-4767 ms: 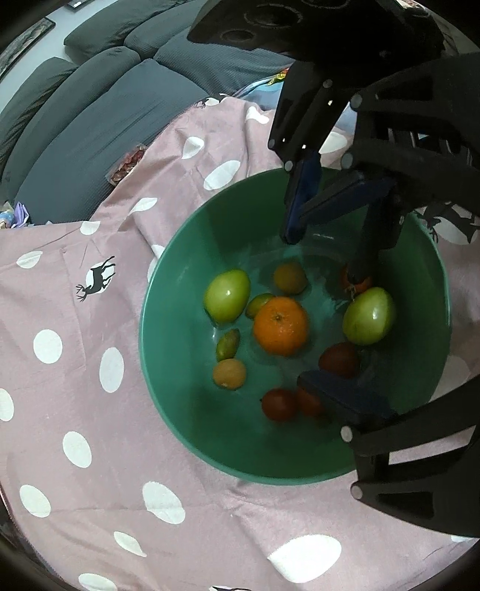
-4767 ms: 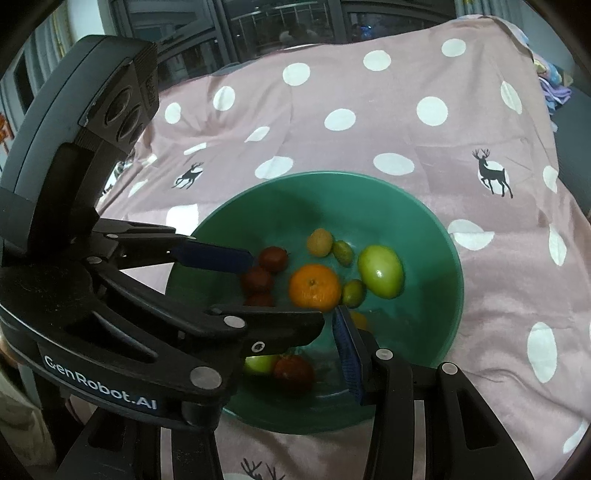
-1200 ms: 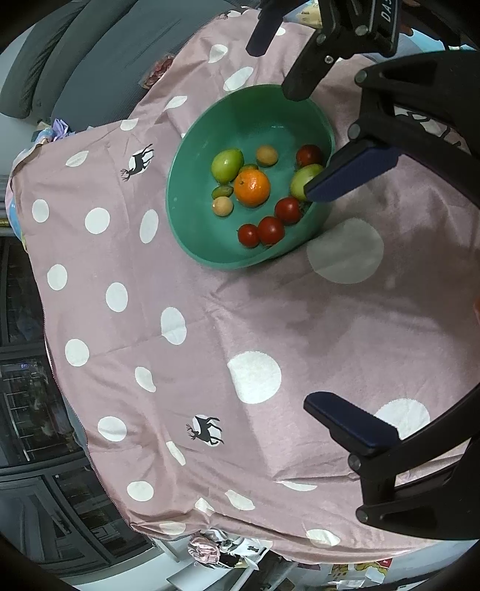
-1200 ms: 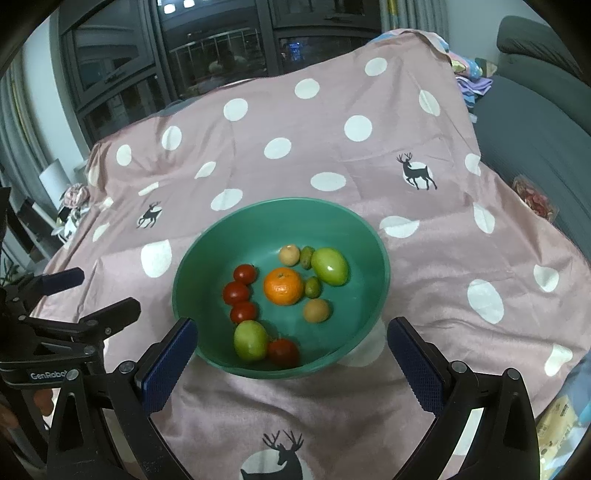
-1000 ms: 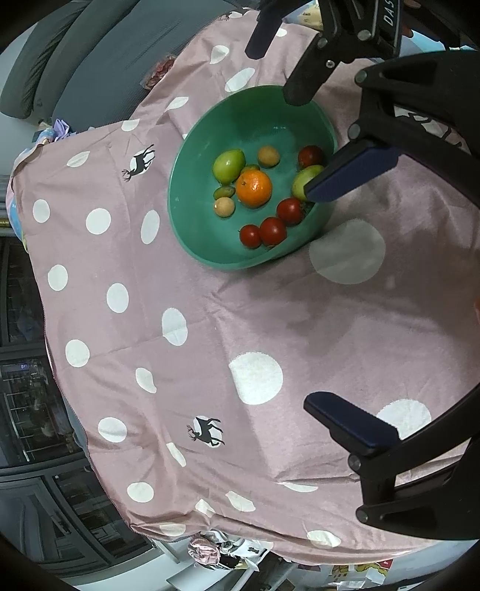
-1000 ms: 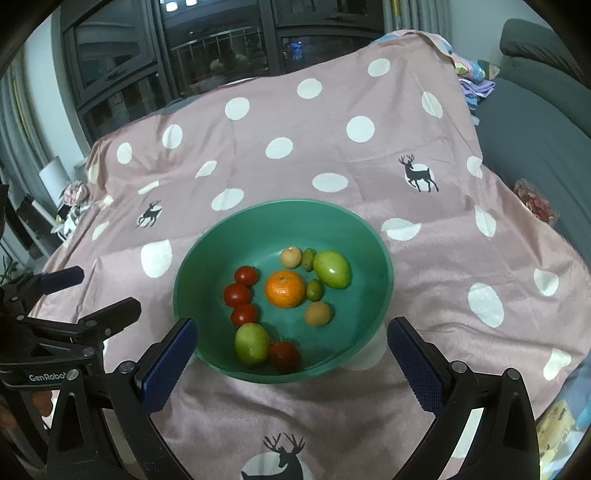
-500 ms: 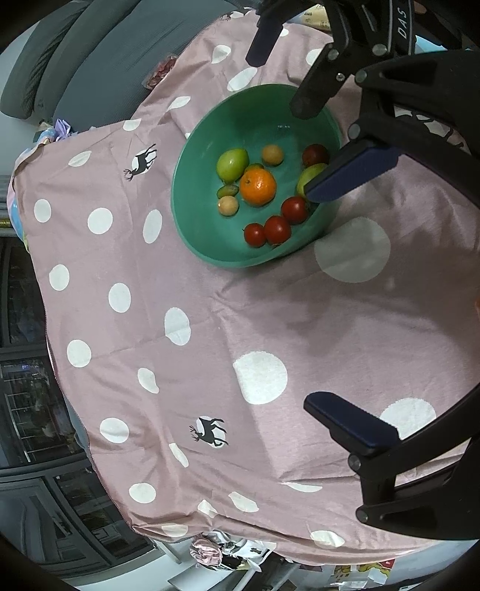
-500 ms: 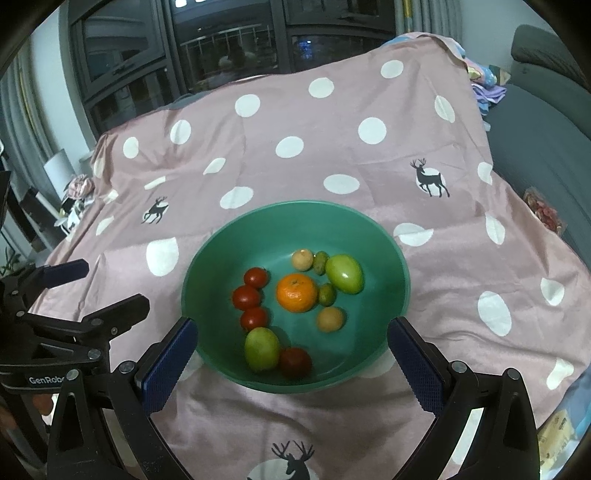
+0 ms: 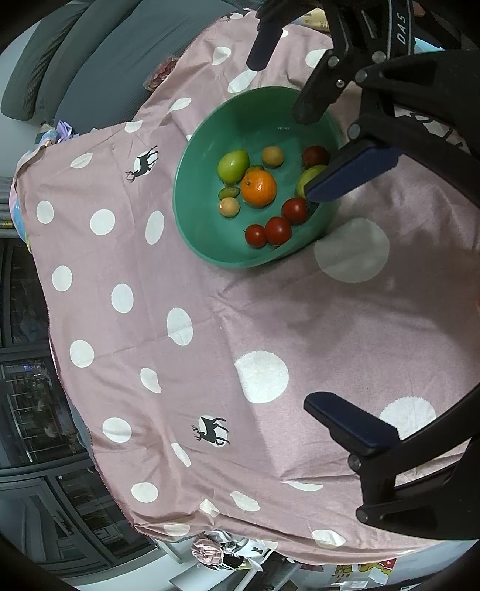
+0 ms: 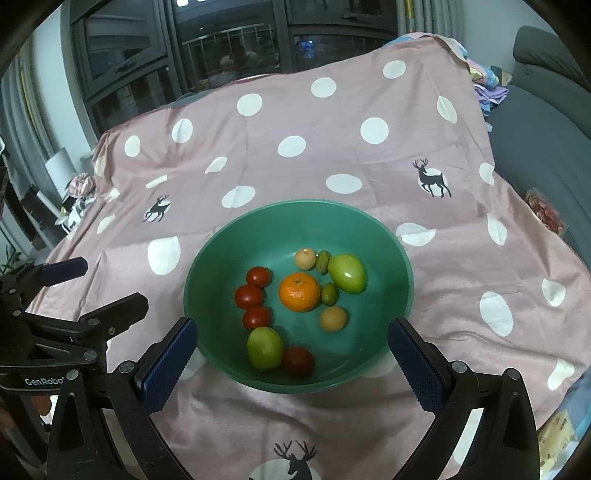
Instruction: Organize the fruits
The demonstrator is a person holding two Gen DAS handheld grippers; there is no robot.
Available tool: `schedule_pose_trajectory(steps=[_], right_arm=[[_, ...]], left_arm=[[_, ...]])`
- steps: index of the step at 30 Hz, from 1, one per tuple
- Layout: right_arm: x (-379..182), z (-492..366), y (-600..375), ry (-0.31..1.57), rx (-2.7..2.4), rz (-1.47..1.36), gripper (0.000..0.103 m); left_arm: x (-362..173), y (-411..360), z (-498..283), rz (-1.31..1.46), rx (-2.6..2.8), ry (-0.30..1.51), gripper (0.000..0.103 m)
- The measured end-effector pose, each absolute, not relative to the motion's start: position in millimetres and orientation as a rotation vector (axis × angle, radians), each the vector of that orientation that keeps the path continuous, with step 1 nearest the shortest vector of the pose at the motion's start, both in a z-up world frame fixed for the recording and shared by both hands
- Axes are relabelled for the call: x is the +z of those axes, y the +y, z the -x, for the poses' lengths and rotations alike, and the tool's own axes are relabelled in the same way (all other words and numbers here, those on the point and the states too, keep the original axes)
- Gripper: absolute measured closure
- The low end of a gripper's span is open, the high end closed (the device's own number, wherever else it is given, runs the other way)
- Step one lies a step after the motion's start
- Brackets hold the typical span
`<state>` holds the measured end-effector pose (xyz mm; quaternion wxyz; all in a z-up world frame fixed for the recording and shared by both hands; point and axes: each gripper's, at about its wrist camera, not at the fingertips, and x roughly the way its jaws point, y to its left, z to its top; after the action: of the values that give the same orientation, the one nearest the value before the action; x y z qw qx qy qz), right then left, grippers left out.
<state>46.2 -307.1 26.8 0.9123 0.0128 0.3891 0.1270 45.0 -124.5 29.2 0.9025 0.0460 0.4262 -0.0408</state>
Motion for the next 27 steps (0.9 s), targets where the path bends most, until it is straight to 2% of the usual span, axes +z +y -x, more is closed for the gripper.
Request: schedule_pose_trajectory(steps=[27], right_arm=[[28.3, -45.1, -307.6, 0.799, 0.258, -0.030, 0.001]], left_arm=[[30.4, -124.7, -43.8, -0.097, -0.092, 0.878, 0.000]])
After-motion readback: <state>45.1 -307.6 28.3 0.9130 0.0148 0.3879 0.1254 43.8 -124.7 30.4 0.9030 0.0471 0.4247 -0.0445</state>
